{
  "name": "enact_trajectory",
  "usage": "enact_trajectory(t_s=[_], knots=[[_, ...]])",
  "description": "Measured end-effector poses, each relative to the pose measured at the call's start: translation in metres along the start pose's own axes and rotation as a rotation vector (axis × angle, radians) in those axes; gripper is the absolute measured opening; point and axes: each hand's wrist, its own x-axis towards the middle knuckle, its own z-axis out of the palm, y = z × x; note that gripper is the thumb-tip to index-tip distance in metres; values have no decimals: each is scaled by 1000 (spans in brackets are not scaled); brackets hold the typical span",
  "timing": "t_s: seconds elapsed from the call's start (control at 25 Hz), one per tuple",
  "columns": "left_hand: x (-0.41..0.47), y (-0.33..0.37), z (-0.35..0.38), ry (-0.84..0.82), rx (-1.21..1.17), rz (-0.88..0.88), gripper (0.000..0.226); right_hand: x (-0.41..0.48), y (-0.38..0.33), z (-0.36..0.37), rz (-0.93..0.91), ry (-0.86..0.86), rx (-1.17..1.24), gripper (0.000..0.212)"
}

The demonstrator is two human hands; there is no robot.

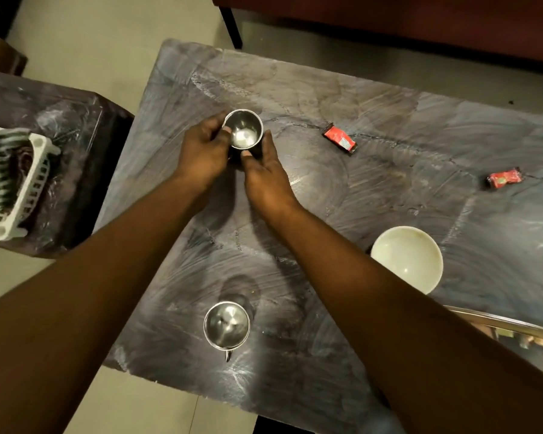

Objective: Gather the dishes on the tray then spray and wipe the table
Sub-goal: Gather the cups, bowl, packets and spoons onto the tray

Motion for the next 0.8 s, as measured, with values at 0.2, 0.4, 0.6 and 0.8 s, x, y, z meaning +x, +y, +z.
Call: enact_trajectory(t_s=[0.2, 0.4, 0.6, 0.8], knots=[[-66, 10, 26, 53, -234, -11, 33, -27, -2, -28, -57, 191, 57, 58], [-194, 38, 71, 9, -411, 4, 38, -142, -5, -103, -151, 343, 156, 44], [-309, 8, 137, -82, -443, -98, 41, -259, 39, -184, -82, 450, 219, 40], [-367, -42, 201, -92, -316, -188, 34, -303, 110, -236, 31, 485, 154, 28]])
